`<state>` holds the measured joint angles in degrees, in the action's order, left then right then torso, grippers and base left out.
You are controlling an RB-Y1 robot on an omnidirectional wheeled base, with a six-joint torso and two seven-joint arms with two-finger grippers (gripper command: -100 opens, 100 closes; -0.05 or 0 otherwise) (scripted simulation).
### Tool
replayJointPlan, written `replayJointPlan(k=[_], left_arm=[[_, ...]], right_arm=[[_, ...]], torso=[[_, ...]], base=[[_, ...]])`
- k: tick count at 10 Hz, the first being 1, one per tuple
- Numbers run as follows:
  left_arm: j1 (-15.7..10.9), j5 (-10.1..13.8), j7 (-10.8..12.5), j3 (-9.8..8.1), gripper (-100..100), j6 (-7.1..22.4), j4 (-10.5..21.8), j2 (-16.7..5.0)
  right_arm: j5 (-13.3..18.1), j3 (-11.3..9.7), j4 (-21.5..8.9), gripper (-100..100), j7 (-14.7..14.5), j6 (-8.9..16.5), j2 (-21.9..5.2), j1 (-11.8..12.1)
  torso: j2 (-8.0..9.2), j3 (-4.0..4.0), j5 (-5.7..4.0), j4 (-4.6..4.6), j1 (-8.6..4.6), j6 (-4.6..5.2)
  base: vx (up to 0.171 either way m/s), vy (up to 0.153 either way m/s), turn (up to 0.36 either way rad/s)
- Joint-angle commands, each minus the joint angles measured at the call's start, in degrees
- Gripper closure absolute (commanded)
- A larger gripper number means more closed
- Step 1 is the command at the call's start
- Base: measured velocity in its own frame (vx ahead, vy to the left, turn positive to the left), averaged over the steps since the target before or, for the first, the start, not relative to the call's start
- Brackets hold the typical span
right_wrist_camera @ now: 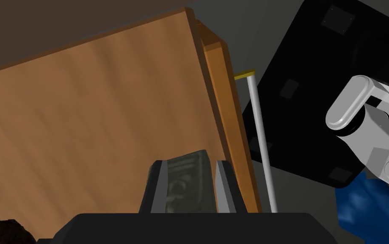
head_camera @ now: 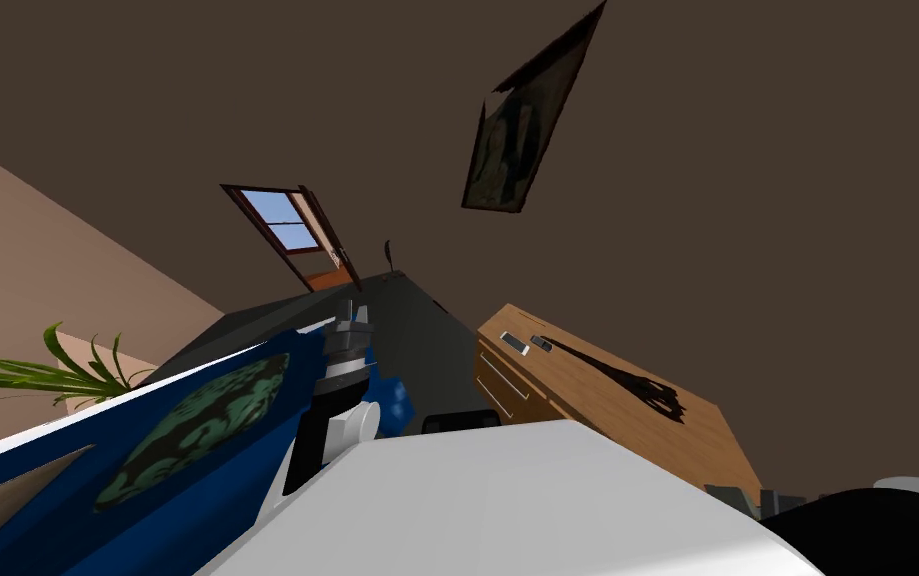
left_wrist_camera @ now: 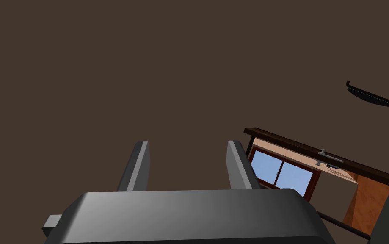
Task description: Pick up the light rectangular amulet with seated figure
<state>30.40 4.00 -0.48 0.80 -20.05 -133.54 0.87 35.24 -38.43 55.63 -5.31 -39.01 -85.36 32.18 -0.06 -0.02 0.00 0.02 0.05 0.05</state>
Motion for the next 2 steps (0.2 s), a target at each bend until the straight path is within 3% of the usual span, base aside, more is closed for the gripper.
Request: replayJointPlan(k=[1,2], left_arm=[[0.0,0.0,0.0,0.0,0,0.0,0.0,0.0],[0.0,0.0,0.0,0.0,0,0.0,0.0,0.0]], right_arm=[[0.0,0.0,0.0,100,0.0,0.0,0.0,0.0],[0.0,0.0,-0.1,0,0.1,-0.2,-0.1,-0.1]], torso=[[0.0,0.0,0.0,0.0,0.0,0.0],[0.0,0.0,-0.04,0.0,-0.04,-0.01]], base=[[-0.002,0.009,-0.013],[0.0,0.0,0.0]])
